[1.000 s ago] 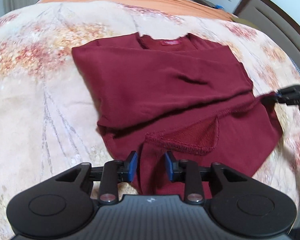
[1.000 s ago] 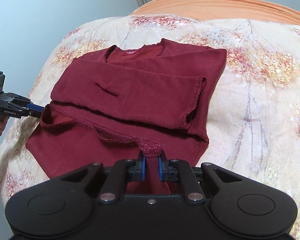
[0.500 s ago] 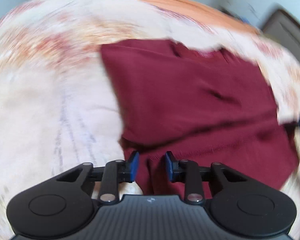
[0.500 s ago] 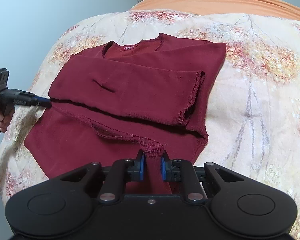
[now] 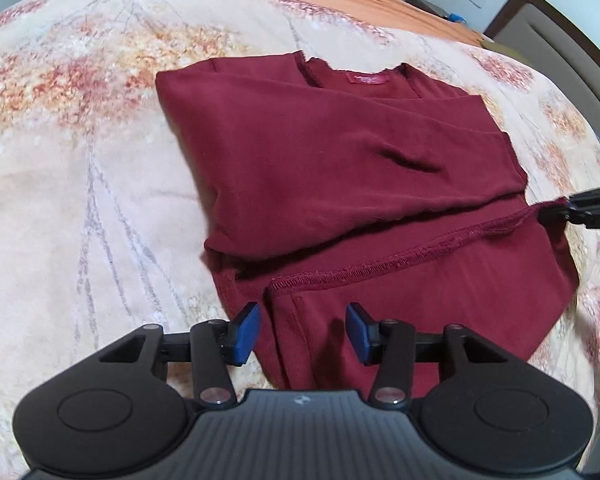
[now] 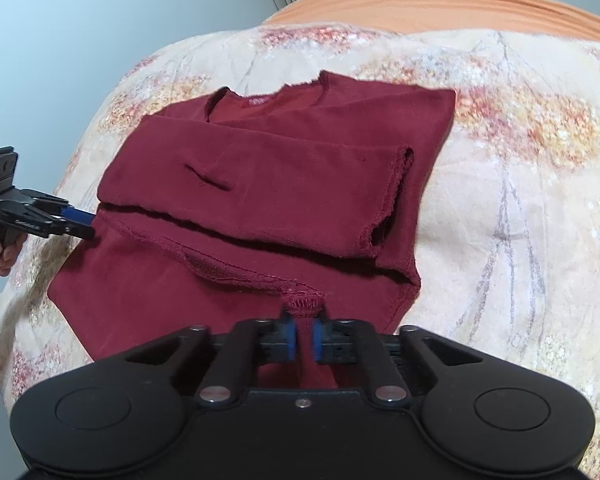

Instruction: Fold small clothes

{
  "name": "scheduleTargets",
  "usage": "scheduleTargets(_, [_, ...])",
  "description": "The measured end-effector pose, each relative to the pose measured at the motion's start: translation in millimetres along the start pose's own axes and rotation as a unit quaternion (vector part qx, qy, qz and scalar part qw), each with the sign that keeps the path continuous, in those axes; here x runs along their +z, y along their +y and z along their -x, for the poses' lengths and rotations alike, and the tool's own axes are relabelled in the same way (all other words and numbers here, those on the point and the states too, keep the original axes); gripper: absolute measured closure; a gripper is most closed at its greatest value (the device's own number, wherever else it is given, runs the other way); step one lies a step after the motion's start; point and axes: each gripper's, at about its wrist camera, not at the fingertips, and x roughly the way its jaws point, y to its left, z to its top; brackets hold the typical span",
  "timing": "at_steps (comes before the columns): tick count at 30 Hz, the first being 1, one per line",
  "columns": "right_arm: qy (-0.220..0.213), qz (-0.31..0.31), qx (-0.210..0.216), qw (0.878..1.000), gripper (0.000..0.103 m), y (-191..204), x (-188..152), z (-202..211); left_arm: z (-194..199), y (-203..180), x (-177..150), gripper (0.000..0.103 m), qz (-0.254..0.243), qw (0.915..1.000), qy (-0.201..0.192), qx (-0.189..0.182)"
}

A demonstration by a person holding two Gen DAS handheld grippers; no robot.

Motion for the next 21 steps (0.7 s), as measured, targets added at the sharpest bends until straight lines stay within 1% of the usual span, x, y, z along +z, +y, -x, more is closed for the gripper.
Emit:
scheduleTargets(8, [-0.057, -0.011, 0.026, 0.998, 0.098, 2.8, -2.1, 43.4, -8.9, 0.0, 0.9, 0.051, 0.013, 0.9999, 0.000, -0.008])
scheduleTargets(13, [-0.071, -0.010, 0.028, 0.997, 0.098, 6.7, -5.8, 60.6, -6.7, 4.1, -3.2, 0.051, 0.040, 0.9988, -0.012, -0.026])
scheduleTargets(14, [-0.070, -0.010, 0.027, 0.997, 0.097, 7.2, -6.9, 61.9, -6.6, 4.4, -3.5, 0.055, 0.044, 0.9984, -0.016, -0.032])
scheduleTargets(15, [-0.067, -0.010, 0.027, 0.997, 0.097, 8.6, -7.3, 62.3, -6.7, 4.3, -4.1, 0.064, 0.047, 0.9981, -0.019, -0.036])
scheduleTargets(18, [-0.057, -0.012, 0.024, 0.998, 0.097, 9.1, -10.6, 59.6, -8.6, 3.9, -6.1, 0.072, 0.060, 0.9972, -0.028, -0.036])
scheduleTargets(21, [-0.052, -0.016, 0.022, 0.998, 0.097, 10.7, -12.9, 57.9, -11.8, 3.9, -7.4, 0.084, 0.076, 0.9959, -0.033, -0.036])
